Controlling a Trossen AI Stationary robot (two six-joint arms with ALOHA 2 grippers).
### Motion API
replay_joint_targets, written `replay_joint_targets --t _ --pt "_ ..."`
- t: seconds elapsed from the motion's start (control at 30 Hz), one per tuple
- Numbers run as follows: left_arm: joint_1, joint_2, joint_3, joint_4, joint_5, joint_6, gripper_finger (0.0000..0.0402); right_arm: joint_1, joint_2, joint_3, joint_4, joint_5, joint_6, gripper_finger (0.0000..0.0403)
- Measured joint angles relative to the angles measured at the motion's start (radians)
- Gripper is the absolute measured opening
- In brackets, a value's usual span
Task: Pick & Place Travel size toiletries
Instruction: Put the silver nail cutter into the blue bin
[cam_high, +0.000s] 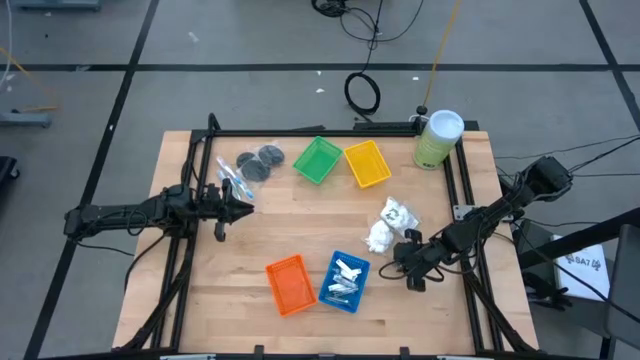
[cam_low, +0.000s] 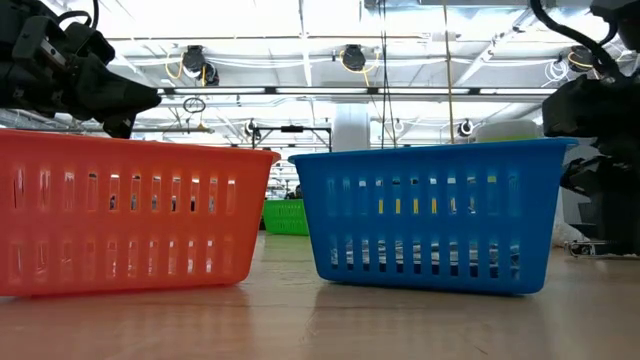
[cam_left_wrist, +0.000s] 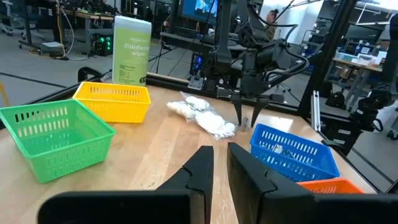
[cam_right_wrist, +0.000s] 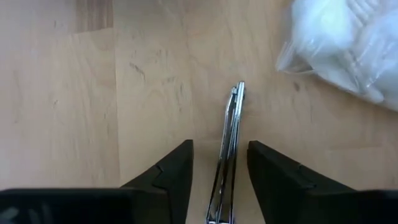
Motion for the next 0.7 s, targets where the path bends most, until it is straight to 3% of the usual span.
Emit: replay_joint_targets --t 0.37,0.7 --pt "0.000 0.000 0.000 0.000 0.000 0.000 0.0044 0.047 0.001 0.000 -0.074 -0.018 0.144 0.0116" --pt "0.000 0.000 0.000 0.000 0.000 0.000 0.0044 0.073 0.001 -0.001 -0.067 0.035 0.231 0.0033"
